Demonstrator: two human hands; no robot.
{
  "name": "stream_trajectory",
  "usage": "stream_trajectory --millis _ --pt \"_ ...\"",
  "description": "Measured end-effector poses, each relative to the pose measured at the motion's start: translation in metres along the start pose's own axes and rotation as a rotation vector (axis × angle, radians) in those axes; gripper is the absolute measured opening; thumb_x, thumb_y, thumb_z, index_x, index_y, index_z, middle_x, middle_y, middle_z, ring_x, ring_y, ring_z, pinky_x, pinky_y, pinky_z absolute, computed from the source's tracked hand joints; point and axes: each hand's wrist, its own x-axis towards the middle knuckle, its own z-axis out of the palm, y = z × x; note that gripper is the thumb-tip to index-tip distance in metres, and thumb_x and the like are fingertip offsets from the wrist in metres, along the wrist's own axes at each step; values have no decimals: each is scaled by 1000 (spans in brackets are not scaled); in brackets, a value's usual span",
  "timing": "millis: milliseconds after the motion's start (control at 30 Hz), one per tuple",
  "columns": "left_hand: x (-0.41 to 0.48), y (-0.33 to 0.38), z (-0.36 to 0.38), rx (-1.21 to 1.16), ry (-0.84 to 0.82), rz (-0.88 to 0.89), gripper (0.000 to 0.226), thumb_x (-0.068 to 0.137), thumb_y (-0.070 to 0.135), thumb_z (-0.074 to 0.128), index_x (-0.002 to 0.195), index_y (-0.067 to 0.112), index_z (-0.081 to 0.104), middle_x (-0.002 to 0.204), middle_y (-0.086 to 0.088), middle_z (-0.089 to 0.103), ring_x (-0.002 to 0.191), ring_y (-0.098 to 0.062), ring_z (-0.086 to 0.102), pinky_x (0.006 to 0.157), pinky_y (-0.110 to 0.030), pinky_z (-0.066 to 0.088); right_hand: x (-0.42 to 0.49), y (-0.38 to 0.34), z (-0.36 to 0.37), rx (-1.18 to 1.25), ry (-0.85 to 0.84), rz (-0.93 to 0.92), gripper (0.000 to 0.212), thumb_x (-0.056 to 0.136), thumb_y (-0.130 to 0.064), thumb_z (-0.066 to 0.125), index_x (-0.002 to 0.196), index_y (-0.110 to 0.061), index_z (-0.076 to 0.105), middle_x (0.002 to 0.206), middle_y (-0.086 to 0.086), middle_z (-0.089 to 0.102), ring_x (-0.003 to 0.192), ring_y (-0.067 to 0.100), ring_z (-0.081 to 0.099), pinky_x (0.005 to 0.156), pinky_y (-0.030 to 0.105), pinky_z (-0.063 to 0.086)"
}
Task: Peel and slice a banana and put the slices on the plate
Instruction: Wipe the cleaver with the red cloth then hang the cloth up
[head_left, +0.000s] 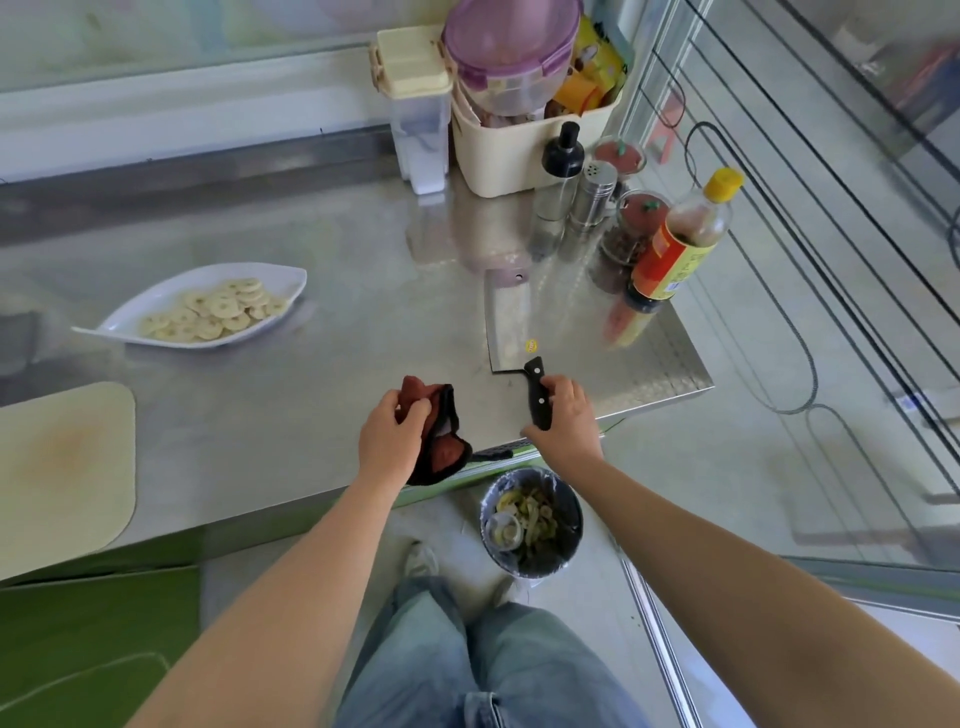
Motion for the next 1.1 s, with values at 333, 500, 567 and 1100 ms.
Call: stream_trajectory --millis 333,500,567,1100 --pt "-24 -4 -12 -446 2 -90 21 99 32 48 104 16 61 103 -9 66 94 -24 63 85 -38 50 -23 -59 -19 426 -264 -146 25 93 -32 55 107 -12 61 93 0 65 80 11 60 64 17 48" --pt "-39 -5 -29 -601 127 -144 22 101 28 39 107 19 58 104 -5 64 95 -20 60 82 -34 48 -38 -90 -18 245 -779 -177 27 86 -42 64 87 -15 64 73 -2 65 60 7 53 57 17 43" --pt "-42 -8 -43 -601 171 -167 25 98 26 37 107 16 58 104 -6 63 96 -22 59 82 -36 46 -43 -100 -14 390 -734 -169 17 84 -28 70 80 -14 62 65 -3 60 54 4 50 57 16 42" --pt "-79 -62 -239 -302 -286 -231 21 96 11 46 112 6 59 86 -18 69 58 -28 63 48 -28 52 -110 -290 68 718 -589 -398 19 92 -12 59 73 -12 57 71 2 62 72 18 57 78 32 45"
